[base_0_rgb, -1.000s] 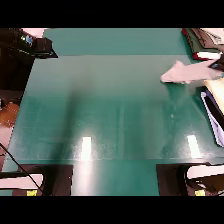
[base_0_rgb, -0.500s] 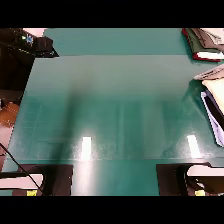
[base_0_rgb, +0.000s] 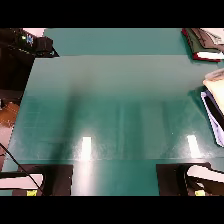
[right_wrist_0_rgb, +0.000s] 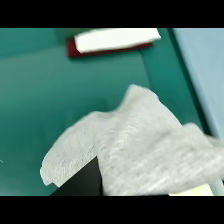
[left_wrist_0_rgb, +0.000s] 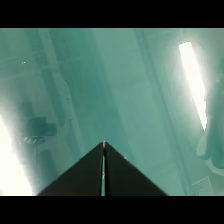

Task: Fold the shirts.

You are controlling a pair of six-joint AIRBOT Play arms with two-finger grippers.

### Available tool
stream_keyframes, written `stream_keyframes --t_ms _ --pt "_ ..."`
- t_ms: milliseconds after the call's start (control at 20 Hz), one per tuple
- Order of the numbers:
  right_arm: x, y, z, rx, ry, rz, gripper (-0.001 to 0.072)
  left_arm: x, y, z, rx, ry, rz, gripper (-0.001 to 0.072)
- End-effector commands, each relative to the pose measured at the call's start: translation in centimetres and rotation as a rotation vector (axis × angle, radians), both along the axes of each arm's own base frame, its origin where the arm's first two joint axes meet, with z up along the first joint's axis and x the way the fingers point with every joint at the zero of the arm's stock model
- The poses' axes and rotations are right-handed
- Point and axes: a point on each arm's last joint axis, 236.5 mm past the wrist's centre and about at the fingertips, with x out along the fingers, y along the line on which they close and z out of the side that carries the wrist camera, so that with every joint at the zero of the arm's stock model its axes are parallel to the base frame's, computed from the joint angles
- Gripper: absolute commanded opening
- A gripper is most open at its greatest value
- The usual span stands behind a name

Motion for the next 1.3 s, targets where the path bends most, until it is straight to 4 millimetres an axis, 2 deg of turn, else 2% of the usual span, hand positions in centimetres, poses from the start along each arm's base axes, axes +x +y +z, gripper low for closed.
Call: stream_keyframes --t_ms 0,150,350,400,450,500,600,700,850,1050,1200,1250 --pt "-5.7 -2.6 -2.0 -0.035 0.209 -0.182 0.0014 -0.1 0.0 0.0 0.007 -0.006 -0.017 0.0024" --pt "-9.7 -4.0 -3.5 -0.017 0.345 -0.332 0.0015 -0.1 -0.1 0.0 0.006 -0.006 -0.018 0.0024" --pt "-14.4 -5.6 -4.1 -0.022 0.471 -0.509 0.0033 -0.1 -0.1 0.0 0.007 -0.007 -0.021 0.0024" --pt "-15.3 -5.9 -4.3 -0.011 0.485 -0.533 0.0171 -0.1 -0.1 0.0 0.007 -0.007 -0.022 0.0024" --pt "-16.2 -6.1 -4.4 0.005 0.497 -0.553 0.0379 -0.1 -0.1 0.0 0.007 -0.008 -0.021 0.0024" --pt "-17.0 -6.5 -4.5 0.017 0.504 -0.574 0.0488 -0.1 -0.1 0.0 0.009 -0.01 -0.024 0.0025" --pt "-18.6 -6.6 -4.9 0.071 0.508 -0.619 0.0491 0.0 -0.1 0.0 0.01 -0.014 -0.025 0.0025" --pt "-17.1 -5.7 -4.7 0.16 0.413 -0.594 0.0481 0.2 -0.1 0.2 0.008 -0.024 -0.021 0.0025" --pt "-12.1 -2.5 -2.9 0.271 0.222 -0.446 0.048 0.8 -0.1 0.6 0.0 -0.051 -0.008 0.0025" --pt "-5.5 5.1 1.1 0.418 0.018 -0.181 0.048 1.0 -0.1 0.7 -0.002 -0.061 -0.004 0.0025" --pt "-2.2 11.6 3.0 0.449 -0.021 0.005 0.048 1.1 -0.1 0.7 -0.002 -0.061 -0.004 0.0025" --pt "-1.5 13.6 3.1 0.445 -0.011 0.056 0.0451 1.1 -0.1 0.7 -0.002 -0.061 -0.004 0.0025"
